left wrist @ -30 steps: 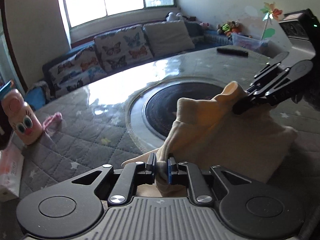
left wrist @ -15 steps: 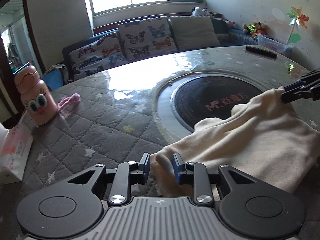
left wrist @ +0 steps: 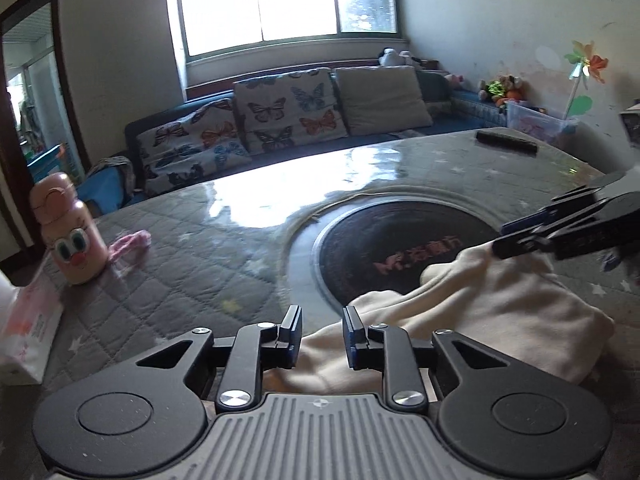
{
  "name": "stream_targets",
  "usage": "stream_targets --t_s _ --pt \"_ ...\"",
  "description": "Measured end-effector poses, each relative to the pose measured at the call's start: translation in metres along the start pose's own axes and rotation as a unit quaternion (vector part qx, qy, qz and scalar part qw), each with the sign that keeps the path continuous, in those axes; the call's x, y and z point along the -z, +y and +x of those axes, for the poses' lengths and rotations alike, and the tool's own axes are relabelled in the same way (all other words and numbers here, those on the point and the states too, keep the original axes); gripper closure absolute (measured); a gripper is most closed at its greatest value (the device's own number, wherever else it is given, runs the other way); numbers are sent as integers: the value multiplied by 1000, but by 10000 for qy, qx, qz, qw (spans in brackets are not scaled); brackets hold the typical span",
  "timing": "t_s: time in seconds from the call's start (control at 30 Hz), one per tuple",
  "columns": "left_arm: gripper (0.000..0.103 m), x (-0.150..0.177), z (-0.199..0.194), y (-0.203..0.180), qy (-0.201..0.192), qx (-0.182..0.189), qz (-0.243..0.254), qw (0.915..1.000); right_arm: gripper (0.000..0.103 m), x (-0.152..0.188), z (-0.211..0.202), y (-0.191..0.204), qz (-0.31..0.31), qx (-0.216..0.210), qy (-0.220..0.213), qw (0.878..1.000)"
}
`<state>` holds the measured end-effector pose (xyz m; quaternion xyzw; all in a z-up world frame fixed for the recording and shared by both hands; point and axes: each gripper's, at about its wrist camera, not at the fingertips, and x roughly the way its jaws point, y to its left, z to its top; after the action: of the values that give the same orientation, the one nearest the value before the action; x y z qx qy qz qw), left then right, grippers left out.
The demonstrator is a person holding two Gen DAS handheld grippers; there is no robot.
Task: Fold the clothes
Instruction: 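Fold the held side edge over the shirt body with both grippers and release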
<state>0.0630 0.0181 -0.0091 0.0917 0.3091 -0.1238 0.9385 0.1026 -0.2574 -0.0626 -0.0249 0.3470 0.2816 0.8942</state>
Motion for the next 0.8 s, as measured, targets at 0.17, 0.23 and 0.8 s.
stream_targets --t_s 0.17,0.23,0.8 --pt "81 0 23 -11 198 295 69 9993 69 7 26 -4 -64 270 375 9989" --pt "81 -1 31 -13 258 382 84 9989 69 5 27 -5 23 237 393 9989" --pt "79 0 71 -9 515 297 -25 9982 68 -12 63 33 -288 -81 510 9983"
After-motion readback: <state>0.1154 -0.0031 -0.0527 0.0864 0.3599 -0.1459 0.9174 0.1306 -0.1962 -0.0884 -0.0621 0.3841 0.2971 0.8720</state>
